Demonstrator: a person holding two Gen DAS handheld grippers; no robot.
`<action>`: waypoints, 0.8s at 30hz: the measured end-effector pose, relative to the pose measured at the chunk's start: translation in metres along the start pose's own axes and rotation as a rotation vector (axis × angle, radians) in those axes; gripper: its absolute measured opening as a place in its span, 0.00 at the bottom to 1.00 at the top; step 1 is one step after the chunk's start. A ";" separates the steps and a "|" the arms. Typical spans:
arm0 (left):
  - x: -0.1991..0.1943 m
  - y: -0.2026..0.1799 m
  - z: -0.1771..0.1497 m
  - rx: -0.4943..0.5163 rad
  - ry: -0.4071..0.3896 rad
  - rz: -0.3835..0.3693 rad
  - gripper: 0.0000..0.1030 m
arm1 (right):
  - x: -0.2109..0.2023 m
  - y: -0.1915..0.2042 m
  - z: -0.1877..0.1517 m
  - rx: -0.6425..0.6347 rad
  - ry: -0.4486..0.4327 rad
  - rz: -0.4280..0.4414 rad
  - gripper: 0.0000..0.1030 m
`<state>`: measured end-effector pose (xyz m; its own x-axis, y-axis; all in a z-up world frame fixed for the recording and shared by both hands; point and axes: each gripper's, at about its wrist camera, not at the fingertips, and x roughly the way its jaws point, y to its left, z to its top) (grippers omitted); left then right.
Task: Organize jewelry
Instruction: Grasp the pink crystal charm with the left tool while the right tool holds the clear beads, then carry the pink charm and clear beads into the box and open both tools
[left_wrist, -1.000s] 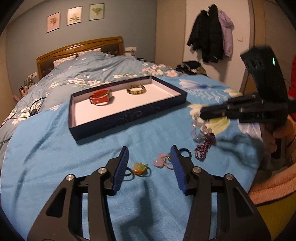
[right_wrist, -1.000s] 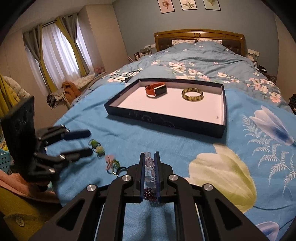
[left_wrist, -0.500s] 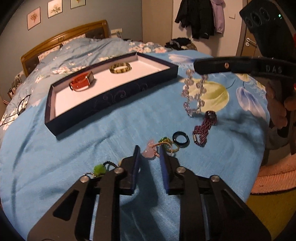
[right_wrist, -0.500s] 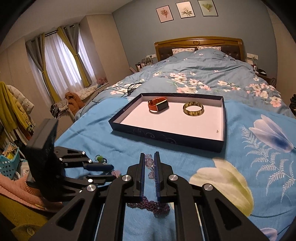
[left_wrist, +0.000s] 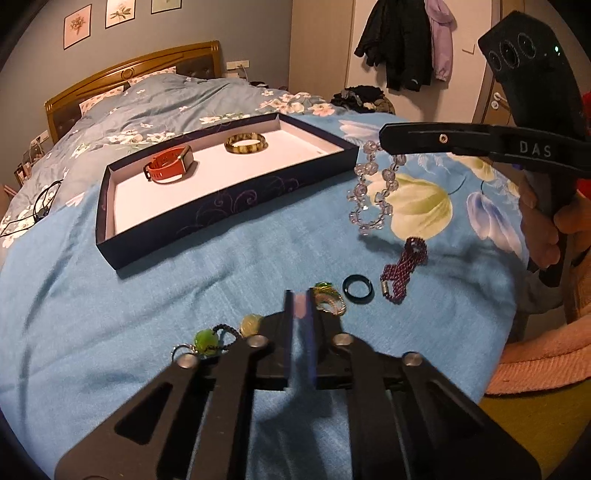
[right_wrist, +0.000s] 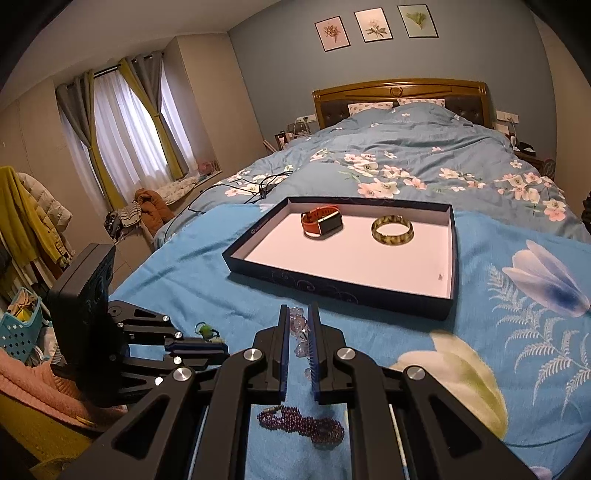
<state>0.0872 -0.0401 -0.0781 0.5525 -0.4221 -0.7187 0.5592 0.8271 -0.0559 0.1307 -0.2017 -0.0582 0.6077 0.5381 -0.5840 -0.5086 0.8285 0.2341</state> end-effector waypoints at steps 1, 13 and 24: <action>-0.001 0.001 0.001 -0.003 -0.004 0.001 0.01 | 0.000 0.000 0.002 -0.002 -0.003 0.001 0.08; 0.006 0.004 -0.002 -0.004 0.020 -0.032 0.17 | 0.005 0.002 0.004 0.001 0.001 0.007 0.08; 0.013 -0.001 -0.004 0.020 0.050 -0.019 0.12 | 0.007 0.002 0.003 0.000 0.003 0.011 0.08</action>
<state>0.0913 -0.0449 -0.0900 0.5106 -0.4184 -0.7511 0.5820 0.8112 -0.0562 0.1357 -0.1960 -0.0596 0.6003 0.5470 -0.5834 -0.5156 0.8224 0.2405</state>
